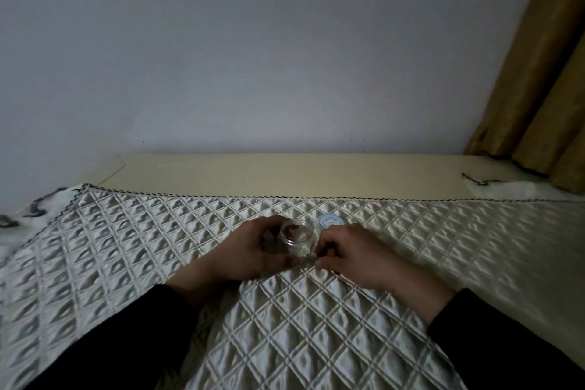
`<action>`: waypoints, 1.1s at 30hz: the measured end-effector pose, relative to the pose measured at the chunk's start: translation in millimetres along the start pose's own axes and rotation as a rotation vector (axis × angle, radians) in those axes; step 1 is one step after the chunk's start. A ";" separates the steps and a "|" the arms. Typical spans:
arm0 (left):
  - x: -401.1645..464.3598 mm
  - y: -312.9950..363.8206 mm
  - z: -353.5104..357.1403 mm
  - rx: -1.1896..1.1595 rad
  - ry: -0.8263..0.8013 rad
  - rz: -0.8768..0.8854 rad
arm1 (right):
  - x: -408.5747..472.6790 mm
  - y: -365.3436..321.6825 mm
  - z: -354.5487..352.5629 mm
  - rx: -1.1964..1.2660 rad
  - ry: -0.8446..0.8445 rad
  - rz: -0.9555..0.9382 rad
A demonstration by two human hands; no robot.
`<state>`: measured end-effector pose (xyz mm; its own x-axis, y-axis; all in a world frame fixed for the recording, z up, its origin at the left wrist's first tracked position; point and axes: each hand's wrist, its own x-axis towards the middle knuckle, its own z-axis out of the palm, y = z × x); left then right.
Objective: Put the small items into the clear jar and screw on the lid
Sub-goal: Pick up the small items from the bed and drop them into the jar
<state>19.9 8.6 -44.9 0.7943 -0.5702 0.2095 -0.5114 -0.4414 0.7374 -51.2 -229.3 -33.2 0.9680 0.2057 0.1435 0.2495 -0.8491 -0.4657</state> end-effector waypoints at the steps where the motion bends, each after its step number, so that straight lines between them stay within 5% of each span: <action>1: 0.1 0.2 0.0 0.003 -0.005 0.003 | -0.1 0.1 -0.3 0.014 -0.001 -0.006; 33: -1.5 5.7 -1.2 -0.034 -0.023 0.030 | 0.7 -4.3 -3.5 0.029 0.015 -0.028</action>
<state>16.2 7.8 -40.3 0.7706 -0.5991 0.2172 -0.5233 -0.4003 0.7523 -51.6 -227.2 -28.0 0.9601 0.2219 0.1700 0.2776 -0.8285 -0.4863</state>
